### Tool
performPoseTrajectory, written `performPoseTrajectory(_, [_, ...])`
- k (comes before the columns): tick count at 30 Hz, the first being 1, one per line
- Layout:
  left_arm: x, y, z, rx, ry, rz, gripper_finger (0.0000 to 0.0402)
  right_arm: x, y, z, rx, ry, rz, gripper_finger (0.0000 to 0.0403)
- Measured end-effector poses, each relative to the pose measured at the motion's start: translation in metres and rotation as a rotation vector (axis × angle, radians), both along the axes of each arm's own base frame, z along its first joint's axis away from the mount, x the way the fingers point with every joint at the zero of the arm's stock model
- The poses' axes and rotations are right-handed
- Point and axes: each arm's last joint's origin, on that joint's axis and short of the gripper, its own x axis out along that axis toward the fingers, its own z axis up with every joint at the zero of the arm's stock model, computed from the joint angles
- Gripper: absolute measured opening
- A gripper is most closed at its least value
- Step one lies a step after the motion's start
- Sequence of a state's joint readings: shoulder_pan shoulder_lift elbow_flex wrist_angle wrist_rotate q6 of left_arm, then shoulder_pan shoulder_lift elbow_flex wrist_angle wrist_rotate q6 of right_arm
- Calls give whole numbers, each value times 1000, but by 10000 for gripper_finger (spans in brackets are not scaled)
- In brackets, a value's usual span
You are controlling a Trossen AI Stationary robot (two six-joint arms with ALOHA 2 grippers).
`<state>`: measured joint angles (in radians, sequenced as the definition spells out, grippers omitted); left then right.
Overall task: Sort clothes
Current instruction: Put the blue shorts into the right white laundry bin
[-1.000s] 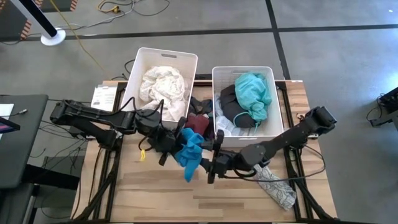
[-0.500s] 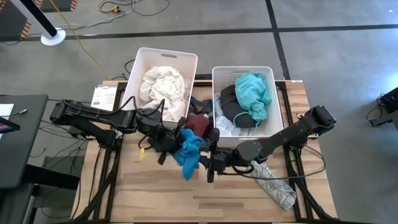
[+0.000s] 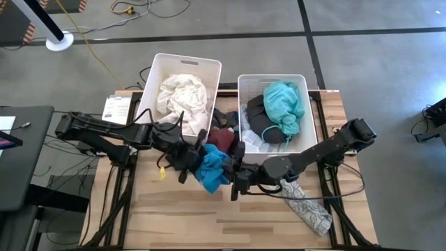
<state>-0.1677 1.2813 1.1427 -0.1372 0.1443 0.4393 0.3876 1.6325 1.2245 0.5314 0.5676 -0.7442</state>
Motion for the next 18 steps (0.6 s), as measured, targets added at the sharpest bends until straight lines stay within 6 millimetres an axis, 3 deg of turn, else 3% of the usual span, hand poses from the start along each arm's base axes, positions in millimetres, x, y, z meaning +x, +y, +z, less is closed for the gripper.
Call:
performPoseTrajectory(10, [-22, 9, 11, 58, 20, 187, 74, -1, -7, 17, -110, 58, -176, 11])
performPoseTrajectory(18, [-47, 18, 9, 108, 123, 329, 178, -16, -33, 52, -85, 51, -367, 11])
